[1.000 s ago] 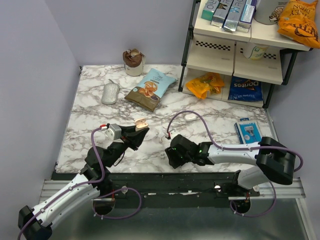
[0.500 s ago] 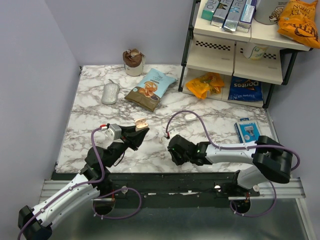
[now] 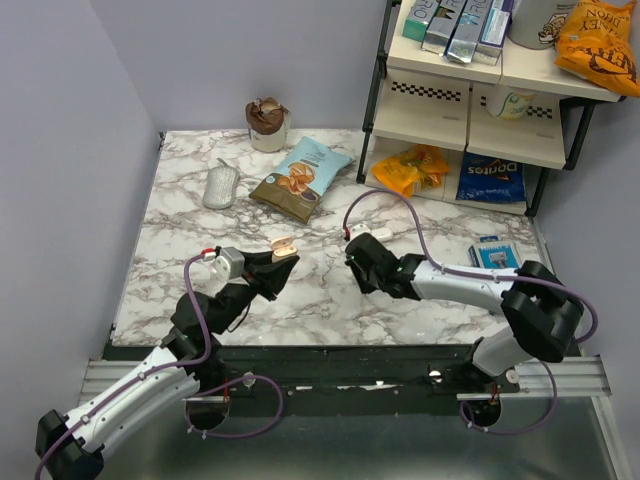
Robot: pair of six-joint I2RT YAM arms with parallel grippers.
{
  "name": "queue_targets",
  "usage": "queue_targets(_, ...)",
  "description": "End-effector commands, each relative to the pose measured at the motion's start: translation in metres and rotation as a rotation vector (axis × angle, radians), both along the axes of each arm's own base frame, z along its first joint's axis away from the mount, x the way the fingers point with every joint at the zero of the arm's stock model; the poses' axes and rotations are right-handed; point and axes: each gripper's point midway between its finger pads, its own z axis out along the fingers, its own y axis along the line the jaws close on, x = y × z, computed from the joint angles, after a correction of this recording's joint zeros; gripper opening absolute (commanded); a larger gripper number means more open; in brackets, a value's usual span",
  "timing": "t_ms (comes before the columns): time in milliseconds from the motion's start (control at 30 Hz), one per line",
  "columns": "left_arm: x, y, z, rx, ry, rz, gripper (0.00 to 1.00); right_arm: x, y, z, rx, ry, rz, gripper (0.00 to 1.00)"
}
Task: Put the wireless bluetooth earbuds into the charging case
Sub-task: Move the earbud to the center of the board.
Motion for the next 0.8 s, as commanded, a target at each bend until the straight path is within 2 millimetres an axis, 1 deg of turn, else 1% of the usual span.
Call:
queue_targets(0,-0.002,0.0,0.022,-0.042,-0.039,-0.004,0.0,0.03,-0.002,0.01,-0.066,-0.052,0.025,0.24)
queue_targets(100,-0.002,-0.001,0.02,-0.039,-0.033,-0.008,0.0,0.032,0.003,0.006,-0.079,-0.043,0.064,0.24)
queue_targets(200,-0.002,-0.001,0.021,-0.039,-0.035,-0.007,0.0,0.03,0.011,0.01,-0.06,-0.041,0.113,0.22)
queue_targets(267,-0.002,-0.001,0.021,-0.041,-0.036,-0.007,0.0,0.03,0.011,0.013,-0.05,-0.051,0.129,0.22)
queue_targets(400,-0.001,-0.002,0.02,-0.041,-0.036,-0.007,0.0,0.032,0.009,0.011,-0.089,-0.062,0.148,0.23)
queue_targets(567,-0.003,-0.007,0.02,-0.034,-0.038,-0.031,0.0,0.046,0.005,0.01,-0.136,-0.076,0.104,0.22)
queue_targets(600,-0.003,-0.007,0.021,-0.037,-0.039,-0.031,0.0,0.054,0.008,0.015,-0.129,-0.079,0.101,0.23)
queue_targets(633,-0.003,-0.007,0.022,-0.038,-0.041,-0.034,0.0,0.054,0.008,0.007,-0.15,-0.056,0.106,0.25)
queue_targets(700,-0.003,-0.008,0.022,-0.035,-0.041,-0.037,0.0,0.057,0.01,0.005,-0.166,-0.041,0.108,0.32)
queue_targets(733,-0.003,-0.007,0.023,-0.037,-0.041,-0.036,0.0,0.056,0.01,0.001,-0.172,-0.026,0.106,0.42)
queue_targets(767,-0.004,-0.007,0.024,-0.039,-0.044,-0.036,0.0,0.054,0.01,0.0,-0.17,-0.02,0.105,0.46)
